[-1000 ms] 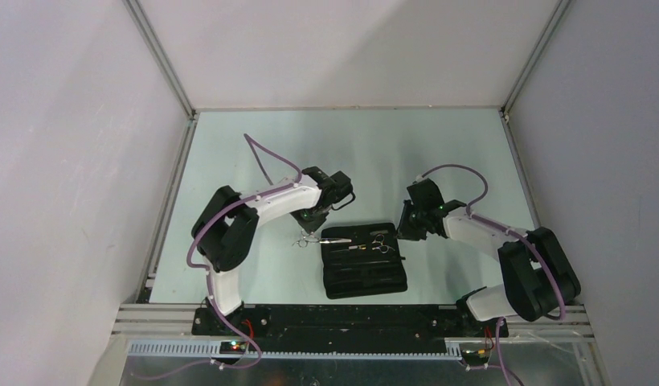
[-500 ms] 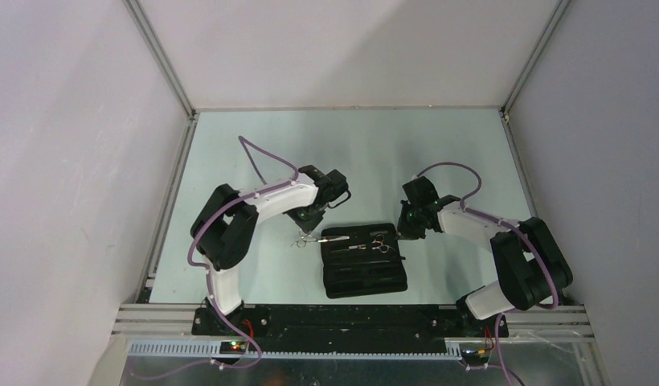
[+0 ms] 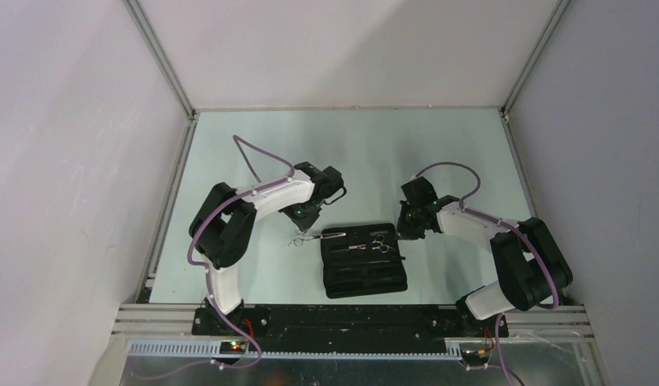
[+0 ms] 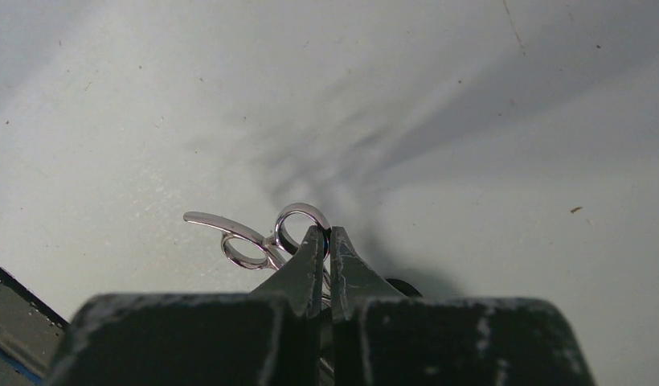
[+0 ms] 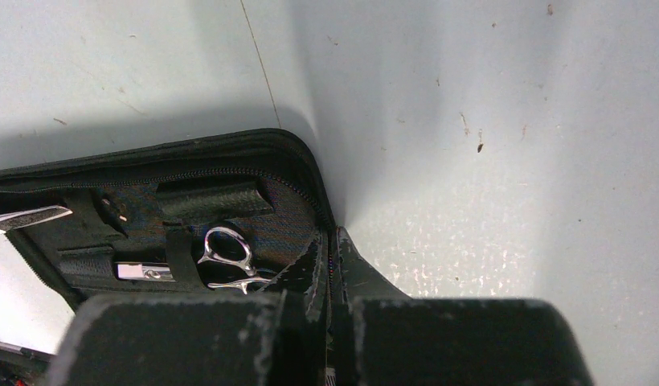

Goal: Sort the hair-cutting tools
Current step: Place the scissors at the center of the board.

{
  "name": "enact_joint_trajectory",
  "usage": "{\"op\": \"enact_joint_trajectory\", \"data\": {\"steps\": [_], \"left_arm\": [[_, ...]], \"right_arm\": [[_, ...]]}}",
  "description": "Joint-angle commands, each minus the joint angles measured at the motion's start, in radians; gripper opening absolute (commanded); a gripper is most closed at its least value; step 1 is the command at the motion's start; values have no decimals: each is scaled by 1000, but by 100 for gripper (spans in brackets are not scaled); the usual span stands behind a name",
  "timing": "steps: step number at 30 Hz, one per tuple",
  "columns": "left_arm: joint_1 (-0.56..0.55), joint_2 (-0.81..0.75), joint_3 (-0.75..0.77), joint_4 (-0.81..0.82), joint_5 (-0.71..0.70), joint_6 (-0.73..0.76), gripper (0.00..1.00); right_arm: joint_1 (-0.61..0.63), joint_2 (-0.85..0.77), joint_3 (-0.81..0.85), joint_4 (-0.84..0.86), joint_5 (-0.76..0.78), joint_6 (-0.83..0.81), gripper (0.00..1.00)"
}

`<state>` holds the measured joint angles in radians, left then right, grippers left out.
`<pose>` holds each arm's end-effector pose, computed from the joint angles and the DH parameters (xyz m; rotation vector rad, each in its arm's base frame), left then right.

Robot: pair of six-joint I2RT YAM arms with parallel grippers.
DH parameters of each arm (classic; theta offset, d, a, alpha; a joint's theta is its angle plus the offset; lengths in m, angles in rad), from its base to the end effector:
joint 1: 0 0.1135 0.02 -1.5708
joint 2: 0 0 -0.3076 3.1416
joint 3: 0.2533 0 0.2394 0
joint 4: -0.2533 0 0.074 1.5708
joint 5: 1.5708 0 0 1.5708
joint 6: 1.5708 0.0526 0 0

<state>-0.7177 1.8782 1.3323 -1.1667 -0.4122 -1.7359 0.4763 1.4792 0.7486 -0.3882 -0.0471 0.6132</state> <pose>0.2587 -0.1979 0.2167 -1.3170 2.4441 0.3813 0.2297 0.1213 0.1960 0.1735 2.7482 0.3836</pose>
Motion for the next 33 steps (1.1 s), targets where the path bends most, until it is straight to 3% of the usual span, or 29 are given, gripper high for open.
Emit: {"op": "enact_joint_trajectory", "data": {"steps": [1, 19, 33], "left_arm": [[-15, 11, 69, -37, -9, -5, 3], [-53, 31, 78, -33, 12, -15, 2], [-81, 37, 96, 78, 95, -39, 6]], "right_arm": [[12, -1, 18, 0, 12, 3, 0], [17, -1, 18, 4, 10, 3, 0], [19, 3, 18, 10, 0, 0, 0]]}}
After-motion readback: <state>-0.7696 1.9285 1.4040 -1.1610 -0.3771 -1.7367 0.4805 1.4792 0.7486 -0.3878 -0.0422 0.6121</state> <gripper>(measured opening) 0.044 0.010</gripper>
